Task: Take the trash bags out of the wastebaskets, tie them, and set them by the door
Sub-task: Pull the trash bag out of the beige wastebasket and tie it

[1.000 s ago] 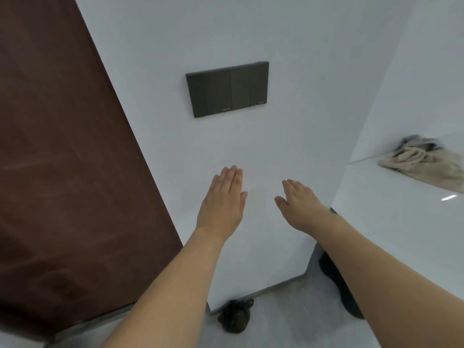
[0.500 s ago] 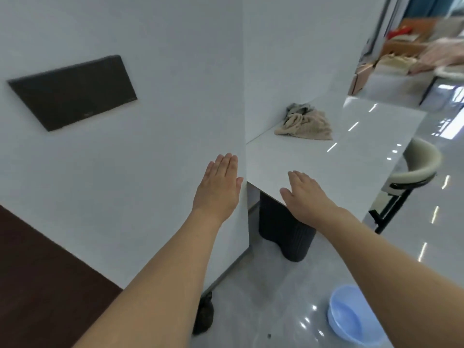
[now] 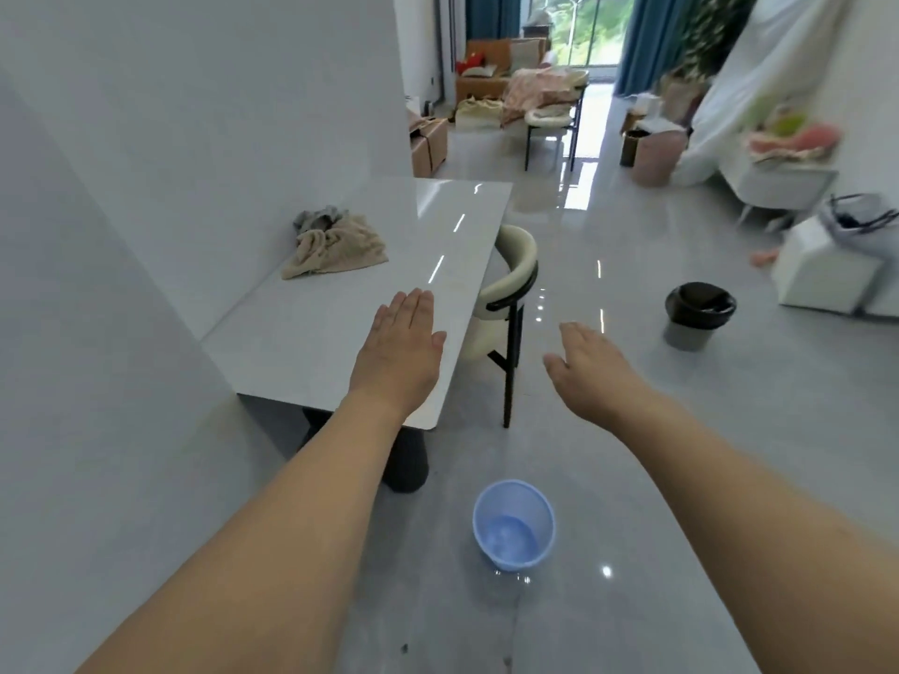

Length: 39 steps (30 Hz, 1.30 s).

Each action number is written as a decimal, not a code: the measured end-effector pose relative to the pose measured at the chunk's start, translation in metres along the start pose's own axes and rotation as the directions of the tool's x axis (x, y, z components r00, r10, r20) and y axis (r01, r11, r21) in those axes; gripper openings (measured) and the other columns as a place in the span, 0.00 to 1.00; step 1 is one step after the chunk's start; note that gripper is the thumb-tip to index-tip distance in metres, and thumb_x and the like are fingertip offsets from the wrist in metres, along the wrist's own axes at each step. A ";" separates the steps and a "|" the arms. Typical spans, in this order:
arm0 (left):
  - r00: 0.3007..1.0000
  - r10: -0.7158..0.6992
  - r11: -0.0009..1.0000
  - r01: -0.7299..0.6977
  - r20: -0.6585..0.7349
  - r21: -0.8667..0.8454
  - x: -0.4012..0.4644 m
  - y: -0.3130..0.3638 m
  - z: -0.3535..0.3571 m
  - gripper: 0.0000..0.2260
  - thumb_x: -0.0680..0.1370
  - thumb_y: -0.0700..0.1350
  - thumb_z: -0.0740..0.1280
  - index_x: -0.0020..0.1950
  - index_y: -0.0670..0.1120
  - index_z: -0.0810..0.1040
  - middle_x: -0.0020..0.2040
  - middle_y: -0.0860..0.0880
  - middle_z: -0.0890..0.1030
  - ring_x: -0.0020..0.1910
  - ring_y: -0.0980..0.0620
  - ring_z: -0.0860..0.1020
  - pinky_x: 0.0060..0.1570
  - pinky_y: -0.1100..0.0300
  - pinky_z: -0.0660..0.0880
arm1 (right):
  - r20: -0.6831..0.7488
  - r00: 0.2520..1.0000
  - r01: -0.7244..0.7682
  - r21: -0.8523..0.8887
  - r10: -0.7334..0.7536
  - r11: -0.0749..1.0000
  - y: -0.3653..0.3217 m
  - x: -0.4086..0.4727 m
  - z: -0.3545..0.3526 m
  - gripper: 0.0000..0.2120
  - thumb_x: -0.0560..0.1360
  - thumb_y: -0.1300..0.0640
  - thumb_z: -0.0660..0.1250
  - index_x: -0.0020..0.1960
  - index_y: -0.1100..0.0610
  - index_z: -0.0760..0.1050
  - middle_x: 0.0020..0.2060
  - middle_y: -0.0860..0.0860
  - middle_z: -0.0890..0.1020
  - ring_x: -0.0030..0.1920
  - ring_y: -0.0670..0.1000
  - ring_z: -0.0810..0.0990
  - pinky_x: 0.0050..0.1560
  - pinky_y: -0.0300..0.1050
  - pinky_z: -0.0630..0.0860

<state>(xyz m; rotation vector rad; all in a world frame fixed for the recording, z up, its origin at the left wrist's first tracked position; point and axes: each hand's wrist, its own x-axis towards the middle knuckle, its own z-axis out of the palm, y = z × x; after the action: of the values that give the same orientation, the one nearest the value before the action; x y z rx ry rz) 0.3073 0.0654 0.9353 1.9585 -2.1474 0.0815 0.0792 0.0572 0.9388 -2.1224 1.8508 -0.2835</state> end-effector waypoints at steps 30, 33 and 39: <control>0.817 0.576 0.804 -0.561 0.023 -0.196 0.138 0.379 0.063 0.24 0.84 0.50 0.49 0.79 0.43 0.52 0.79 0.45 0.54 0.78 0.48 0.50 0.77 0.53 0.45 | -0.168 0.865 -0.489 -0.062 0.474 0.870 0.301 -0.067 -0.124 0.27 0.82 0.51 0.52 0.76 0.64 0.54 0.75 0.59 0.59 0.75 0.57 0.56 0.75 0.50 0.52; 0.829 0.559 0.815 -0.543 0.024 -0.204 0.159 0.389 0.070 0.24 0.84 0.49 0.50 0.79 0.43 0.53 0.79 0.45 0.54 0.78 0.48 0.51 0.77 0.53 0.45 | -0.159 0.874 -0.474 -0.067 0.459 0.878 0.319 -0.048 -0.131 0.27 0.82 0.51 0.51 0.76 0.64 0.53 0.76 0.59 0.59 0.76 0.56 0.56 0.75 0.50 0.51; 0.835 0.547 0.827 -0.530 0.055 -0.186 0.228 0.410 0.101 0.24 0.84 0.49 0.49 0.79 0.43 0.52 0.79 0.46 0.54 0.78 0.48 0.50 0.77 0.53 0.45 | -0.143 0.887 -0.449 -0.054 0.438 0.892 0.367 0.024 -0.141 0.27 0.82 0.51 0.52 0.76 0.63 0.53 0.76 0.59 0.58 0.76 0.56 0.55 0.75 0.50 0.50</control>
<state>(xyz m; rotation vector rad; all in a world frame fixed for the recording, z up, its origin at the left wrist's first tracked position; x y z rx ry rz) -0.1293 -0.1344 0.9320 1.2376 -2.6228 -0.1057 -0.3063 -0.0241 0.9372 -1.6895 2.3951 -0.2356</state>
